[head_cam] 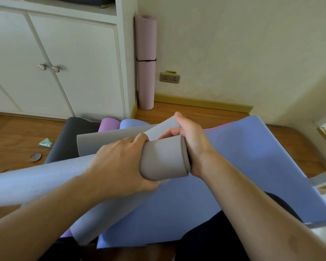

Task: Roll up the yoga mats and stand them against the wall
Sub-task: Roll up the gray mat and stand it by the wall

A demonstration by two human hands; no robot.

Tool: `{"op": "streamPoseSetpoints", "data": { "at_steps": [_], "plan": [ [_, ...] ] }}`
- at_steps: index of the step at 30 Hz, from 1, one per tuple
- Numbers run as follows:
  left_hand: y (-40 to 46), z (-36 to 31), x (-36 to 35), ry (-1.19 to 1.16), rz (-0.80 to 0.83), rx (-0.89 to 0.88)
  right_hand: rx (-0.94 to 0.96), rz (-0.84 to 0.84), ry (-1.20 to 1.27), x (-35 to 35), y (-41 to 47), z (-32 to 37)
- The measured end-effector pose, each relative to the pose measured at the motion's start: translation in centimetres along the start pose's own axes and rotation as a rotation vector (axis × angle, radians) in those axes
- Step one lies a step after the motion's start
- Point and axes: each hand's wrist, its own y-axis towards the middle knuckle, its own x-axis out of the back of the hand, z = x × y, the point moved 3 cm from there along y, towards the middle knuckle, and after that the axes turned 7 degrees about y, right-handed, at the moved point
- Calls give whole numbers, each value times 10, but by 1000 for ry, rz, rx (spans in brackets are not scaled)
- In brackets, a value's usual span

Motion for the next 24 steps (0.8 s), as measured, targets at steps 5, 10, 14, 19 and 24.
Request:
{"op": "streamPoseSetpoints", "data": {
  "at_steps": [5,10,14,19,24],
  "plan": [
    [2,-3,-1,77,-32,-7,169,-218,-20,-7,-2,-4],
    [4,-7,2,134,-103,6,329,-323,-103,-13,1,2],
    [1,-9,-2,135,-19,8,285,-244,-157,-17,6,-8],
    [3,-8,-3,85,-38,60,255,-56,-292,-17,-6,-1],
    [5,1,-5,55,-70,4,387,-51,-572,-20,-13,-1]
  ]
}}
